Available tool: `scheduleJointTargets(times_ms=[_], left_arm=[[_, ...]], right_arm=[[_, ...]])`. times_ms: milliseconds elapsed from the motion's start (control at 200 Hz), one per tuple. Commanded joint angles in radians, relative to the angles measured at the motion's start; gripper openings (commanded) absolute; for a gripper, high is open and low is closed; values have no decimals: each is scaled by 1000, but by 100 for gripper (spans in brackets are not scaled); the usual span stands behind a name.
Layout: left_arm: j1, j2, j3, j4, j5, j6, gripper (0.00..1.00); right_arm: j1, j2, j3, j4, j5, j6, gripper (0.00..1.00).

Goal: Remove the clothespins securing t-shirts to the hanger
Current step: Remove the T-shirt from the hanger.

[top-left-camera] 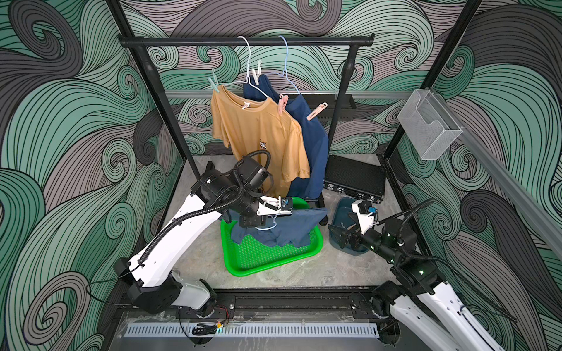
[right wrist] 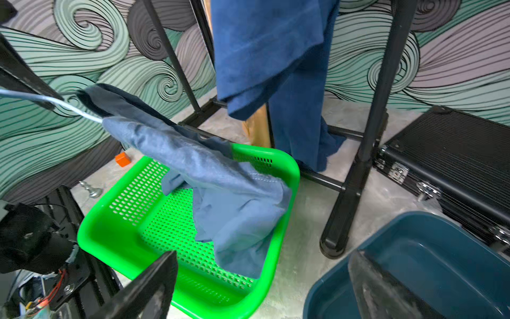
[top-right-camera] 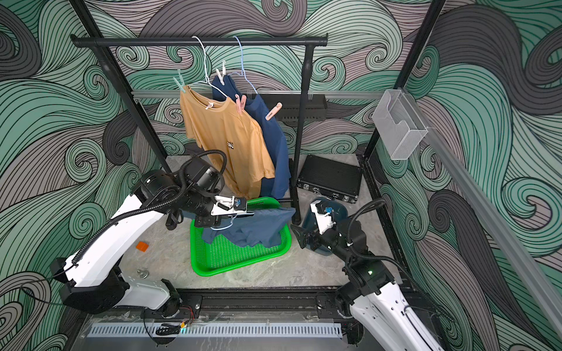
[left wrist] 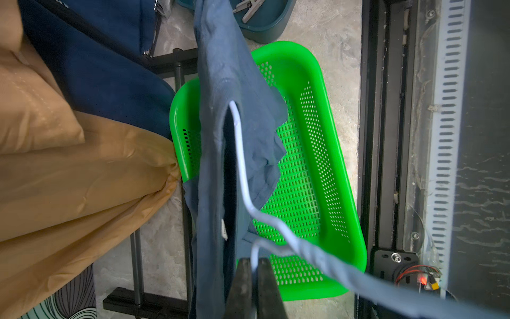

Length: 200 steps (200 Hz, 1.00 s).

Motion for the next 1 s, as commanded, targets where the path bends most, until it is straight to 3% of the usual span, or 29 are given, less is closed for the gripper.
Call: scheduleJointTargets(times_ms=[0,205,625,806,996], left_arm=[[7,2,35,-59,42,37,0],[10,-12,66,-59,31,47,0],[13,-8,149,-40,47,68,0],[15,-15,165,-32,40,78,0],[18,-25,167,-22,16,88,0]], right_arm=[[5,18,-27,158,-85,37,94],[5,54,-73,226,-52,29,84],[5,209,-100,390,-64,6,73],[5,246,-108,451,-47,5,56],[5,256,-95,466,-33,13,30]])
